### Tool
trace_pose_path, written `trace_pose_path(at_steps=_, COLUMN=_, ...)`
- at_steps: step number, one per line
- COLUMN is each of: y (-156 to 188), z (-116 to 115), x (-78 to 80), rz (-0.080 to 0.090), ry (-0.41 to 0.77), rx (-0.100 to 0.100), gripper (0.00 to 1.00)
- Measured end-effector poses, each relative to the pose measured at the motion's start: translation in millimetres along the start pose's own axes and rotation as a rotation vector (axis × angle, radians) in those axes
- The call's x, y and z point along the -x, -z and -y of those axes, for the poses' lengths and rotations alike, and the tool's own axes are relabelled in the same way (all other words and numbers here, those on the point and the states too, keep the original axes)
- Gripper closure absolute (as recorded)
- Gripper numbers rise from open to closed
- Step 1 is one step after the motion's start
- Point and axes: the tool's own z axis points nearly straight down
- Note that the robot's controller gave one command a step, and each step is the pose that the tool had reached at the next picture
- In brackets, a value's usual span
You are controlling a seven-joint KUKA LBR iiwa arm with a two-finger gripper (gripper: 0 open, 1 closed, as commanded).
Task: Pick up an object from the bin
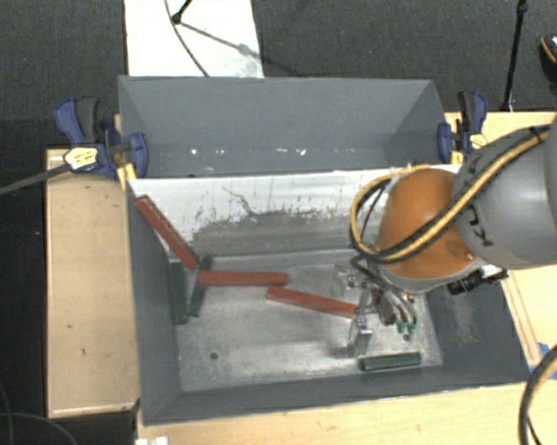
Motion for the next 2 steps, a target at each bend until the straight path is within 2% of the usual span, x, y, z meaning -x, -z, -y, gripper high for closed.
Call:
trace_pose_path(at_steps=1, y=0.1, z=0.0, x=0.1, rz=0.0, ry=-0.002, rx=0.0, gripper=1.0)
trace_pose_path(at_steps=2, y=0.0, z=0.0, x=0.0, rz=0.0, ry=-0.003, rx=0.0, gripper=0.0)
